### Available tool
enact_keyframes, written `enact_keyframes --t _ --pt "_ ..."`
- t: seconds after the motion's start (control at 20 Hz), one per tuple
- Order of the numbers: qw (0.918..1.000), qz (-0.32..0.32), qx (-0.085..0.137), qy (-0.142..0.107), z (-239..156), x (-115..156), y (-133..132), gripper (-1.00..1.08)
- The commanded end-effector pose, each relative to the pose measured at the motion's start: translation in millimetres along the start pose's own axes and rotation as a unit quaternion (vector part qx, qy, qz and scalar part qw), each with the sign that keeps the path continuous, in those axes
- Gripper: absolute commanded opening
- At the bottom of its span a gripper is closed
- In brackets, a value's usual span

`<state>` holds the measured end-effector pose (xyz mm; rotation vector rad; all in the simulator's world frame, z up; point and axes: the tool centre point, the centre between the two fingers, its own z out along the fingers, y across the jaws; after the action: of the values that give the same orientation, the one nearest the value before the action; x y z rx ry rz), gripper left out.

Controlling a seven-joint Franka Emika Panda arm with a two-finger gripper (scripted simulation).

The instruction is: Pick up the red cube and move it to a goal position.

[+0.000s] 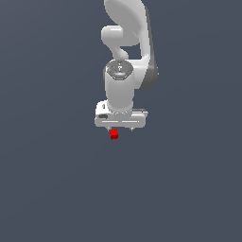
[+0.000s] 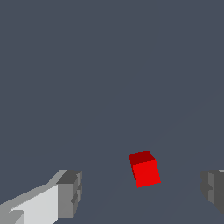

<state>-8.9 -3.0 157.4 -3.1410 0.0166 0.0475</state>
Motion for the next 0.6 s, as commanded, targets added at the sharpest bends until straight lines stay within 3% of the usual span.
enact_keyframes --t 0.0,0.55 --pt "1.0000 0.000 0.000 0.000 0.0 0.0 0.0 1.00" --pt "0.9998 -0.022 0.000 0.003 26.3 -12.8 5.9 1.00"
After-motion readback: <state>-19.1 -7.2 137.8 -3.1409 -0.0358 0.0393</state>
